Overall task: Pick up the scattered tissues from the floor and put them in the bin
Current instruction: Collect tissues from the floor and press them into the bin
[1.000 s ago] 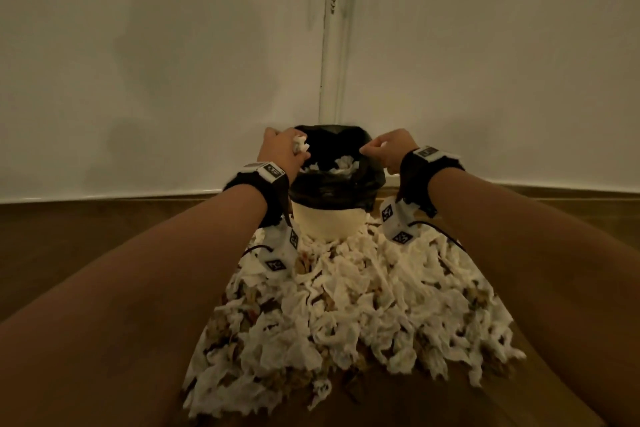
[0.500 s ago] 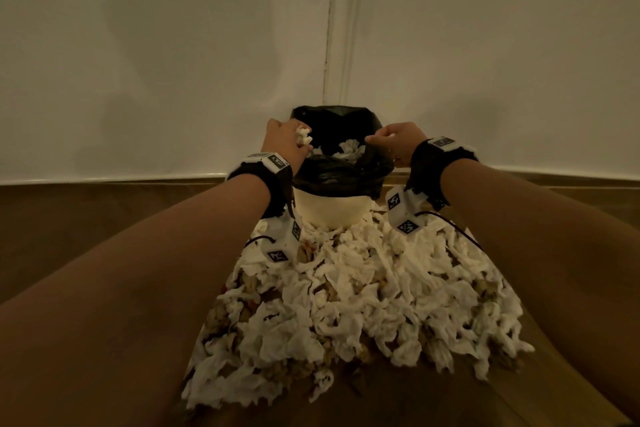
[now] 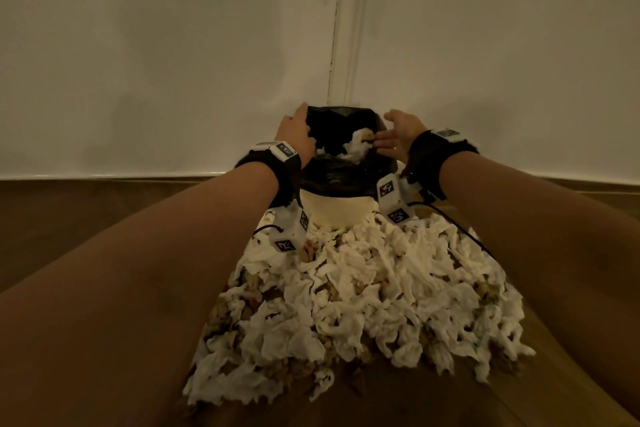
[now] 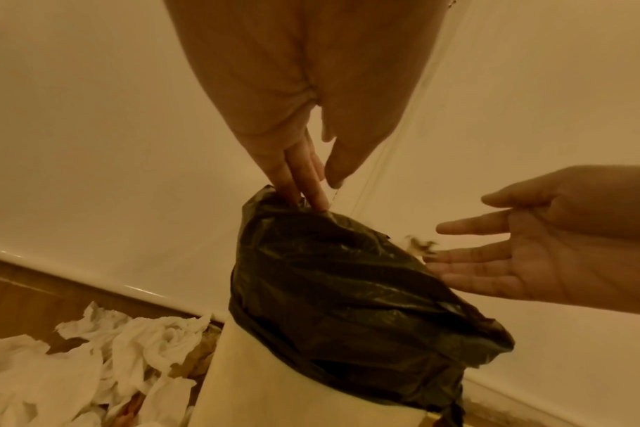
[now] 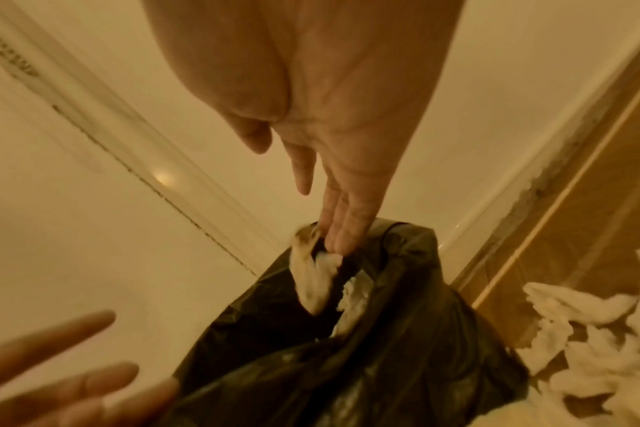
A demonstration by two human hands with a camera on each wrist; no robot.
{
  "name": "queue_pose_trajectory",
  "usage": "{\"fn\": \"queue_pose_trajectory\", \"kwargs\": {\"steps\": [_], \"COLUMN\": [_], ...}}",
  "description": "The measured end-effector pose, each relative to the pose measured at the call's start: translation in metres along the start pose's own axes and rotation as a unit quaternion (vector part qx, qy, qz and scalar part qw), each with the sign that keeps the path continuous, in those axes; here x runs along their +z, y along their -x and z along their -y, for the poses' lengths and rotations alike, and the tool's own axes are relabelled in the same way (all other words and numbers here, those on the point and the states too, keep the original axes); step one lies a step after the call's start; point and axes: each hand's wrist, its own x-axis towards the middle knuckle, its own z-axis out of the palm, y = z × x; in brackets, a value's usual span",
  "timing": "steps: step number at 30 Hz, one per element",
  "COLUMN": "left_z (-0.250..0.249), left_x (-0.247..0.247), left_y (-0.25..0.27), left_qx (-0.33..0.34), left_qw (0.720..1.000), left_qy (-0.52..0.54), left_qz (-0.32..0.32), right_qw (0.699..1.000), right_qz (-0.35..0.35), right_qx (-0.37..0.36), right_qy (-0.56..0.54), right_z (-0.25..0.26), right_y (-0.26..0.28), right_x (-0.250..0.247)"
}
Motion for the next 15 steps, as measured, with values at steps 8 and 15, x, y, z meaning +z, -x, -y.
{"fn": "queue_pose_trajectory", "kwargs": {"steps": [8,15], "left_z": [0.011,0.031], "left_x": [0.004,0.023], "left_y": [0.032,0.087], "left_qx": [0.061,0.038], "left_qw": [0.995,0.996], "left_qy": [0.027,0.064], "left_qz": [-0.077,-0.055], "right_qw": [0.916,0.921], "right_qz": [-0.121,-0.168], "right_qx": [-0.119,-0.182], "right_qy": [0.365,0.301], "right_z": [-0.021,-0.06], "right_y": [0.002,0.054], "right_x": [-0.017,-0.013]}}
